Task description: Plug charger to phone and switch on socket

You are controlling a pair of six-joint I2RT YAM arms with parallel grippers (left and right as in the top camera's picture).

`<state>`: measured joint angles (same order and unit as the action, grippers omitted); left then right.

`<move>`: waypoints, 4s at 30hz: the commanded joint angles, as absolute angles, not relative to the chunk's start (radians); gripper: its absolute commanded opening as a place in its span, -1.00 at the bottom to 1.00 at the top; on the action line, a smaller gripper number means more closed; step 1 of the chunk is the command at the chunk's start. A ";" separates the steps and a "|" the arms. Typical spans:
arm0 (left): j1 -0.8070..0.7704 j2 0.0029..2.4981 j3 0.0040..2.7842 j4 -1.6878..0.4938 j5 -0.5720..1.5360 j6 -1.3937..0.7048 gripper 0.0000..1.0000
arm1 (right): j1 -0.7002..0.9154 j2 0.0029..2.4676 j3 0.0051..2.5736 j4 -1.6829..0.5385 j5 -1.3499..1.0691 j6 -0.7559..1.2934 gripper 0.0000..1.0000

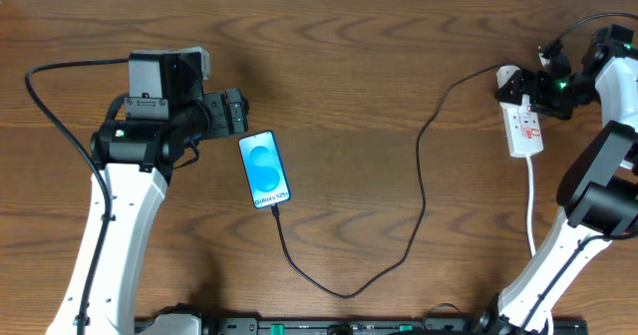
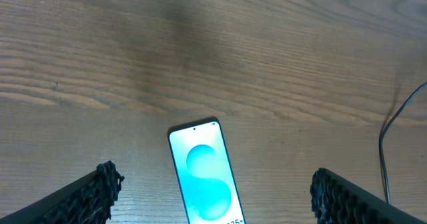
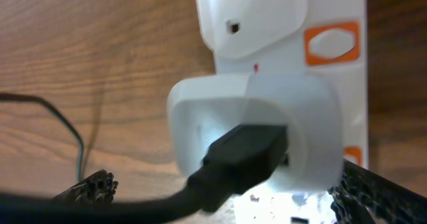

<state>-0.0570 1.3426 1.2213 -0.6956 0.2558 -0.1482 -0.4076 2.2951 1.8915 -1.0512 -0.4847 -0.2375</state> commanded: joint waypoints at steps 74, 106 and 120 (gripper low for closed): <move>-0.058 1.341 1.226 -0.696 0.249 -0.128 0.86 | -0.496 1.966 1.921 -1.242 -0.339 -0.149 0.99; -0.058 1.341 1.226 -0.699 0.249 -0.128 0.86 | -0.496 1.728 1.921 -1.314 -0.342 -0.109 0.99; -0.058 1.341 1.226 -0.699 0.249 -0.128 0.86 | -0.496 1.728 1.921 -1.314 -0.342 -0.109 0.99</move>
